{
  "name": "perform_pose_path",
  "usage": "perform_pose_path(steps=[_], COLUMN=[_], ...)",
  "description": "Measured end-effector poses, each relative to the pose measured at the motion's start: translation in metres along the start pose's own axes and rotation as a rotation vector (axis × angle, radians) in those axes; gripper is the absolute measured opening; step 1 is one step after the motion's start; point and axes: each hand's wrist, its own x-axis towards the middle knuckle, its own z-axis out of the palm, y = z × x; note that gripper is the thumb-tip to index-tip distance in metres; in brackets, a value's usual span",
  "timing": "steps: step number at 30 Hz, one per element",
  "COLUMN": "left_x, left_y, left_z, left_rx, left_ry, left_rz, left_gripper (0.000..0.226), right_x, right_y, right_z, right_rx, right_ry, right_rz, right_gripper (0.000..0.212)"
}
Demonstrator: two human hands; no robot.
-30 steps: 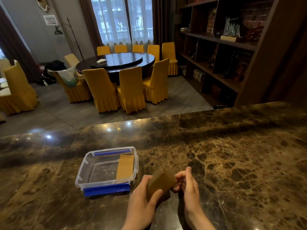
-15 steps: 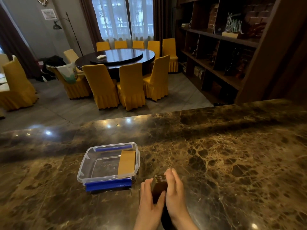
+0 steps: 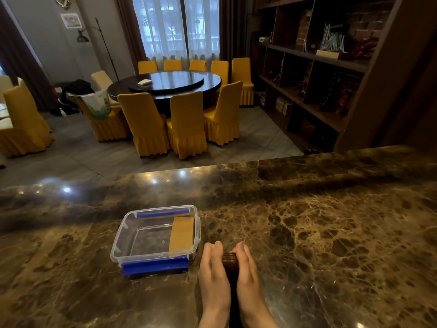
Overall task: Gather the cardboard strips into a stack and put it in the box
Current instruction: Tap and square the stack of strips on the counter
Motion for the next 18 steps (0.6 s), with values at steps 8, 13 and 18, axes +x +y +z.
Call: perform_pose_path(steps=[8,13,18], left_x=[-0.002,0.0,0.0], left_y=[-0.013,-0.01,-0.008], left_z=[0.003,0.005,0.003], left_rx=[0.126,0.096,0.099], left_ry=[0.032,0.085,0.096], left_rz=[0.053,0.107,0.113], left_gripper=[0.054,0.035,0.036], right_x=[0.001,0.006,0.004], right_y=[0.004,0.011,0.014], right_z=[-0.001,0.0,0.002], right_rx=[-0.097,-0.116,-0.095], right_ry=[0.02,0.018,0.015], right_rz=[-0.013,0.013,0.011], right_gripper=[0.04,0.051,0.058])
